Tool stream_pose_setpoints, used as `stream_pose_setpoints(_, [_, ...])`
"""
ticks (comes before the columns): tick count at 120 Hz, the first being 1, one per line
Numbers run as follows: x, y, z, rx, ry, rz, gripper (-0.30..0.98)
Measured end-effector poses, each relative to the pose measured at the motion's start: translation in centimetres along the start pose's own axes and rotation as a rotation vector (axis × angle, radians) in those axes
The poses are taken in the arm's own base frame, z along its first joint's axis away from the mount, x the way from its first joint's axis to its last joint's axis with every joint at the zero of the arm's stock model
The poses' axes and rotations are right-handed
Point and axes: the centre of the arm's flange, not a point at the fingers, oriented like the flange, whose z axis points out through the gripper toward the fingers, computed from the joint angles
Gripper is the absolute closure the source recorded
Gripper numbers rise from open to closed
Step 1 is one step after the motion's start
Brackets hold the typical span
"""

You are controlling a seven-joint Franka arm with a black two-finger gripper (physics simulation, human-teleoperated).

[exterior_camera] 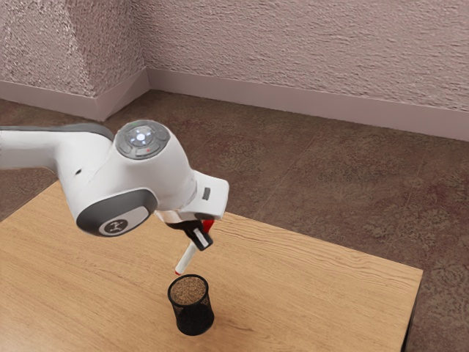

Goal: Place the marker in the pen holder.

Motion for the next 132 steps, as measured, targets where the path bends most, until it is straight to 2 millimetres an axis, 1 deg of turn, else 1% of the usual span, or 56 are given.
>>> stream_pose_setpoints(22, [-0.4,1.8,0.1,-0.012,0.0,-0.084,0.79])
stream_pose_setpoints(39, [-1.2,2.4,0.9,-0.025,-0.021,-0.157,0.79])
stream_pose_setpoints(72, [-1.6,2.1,2.3,-0.029,-0.049,-0.256,0.79])
stream_pose_setpoints(79, [-1.5,1.6,2.7,-0.018,-0.051,-0.268,0.79])
stream_pose_setpoints(96, [-1.5,1.3,2.9,-0.007,-0.045,-0.286,0.79])
stream_pose_setpoints(98, [-1.5,1.3,2.9,-0.007,-0.044,-0.288,0.78])
stream_pose_setpoints(119, [-1.4,1.2,2.7,-0.015,-0.04,-0.305,0.39])
stream_pose_setpoints(132, [-1.2,1.1,2.3,-0.013,-0.04,-0.309,0.24])
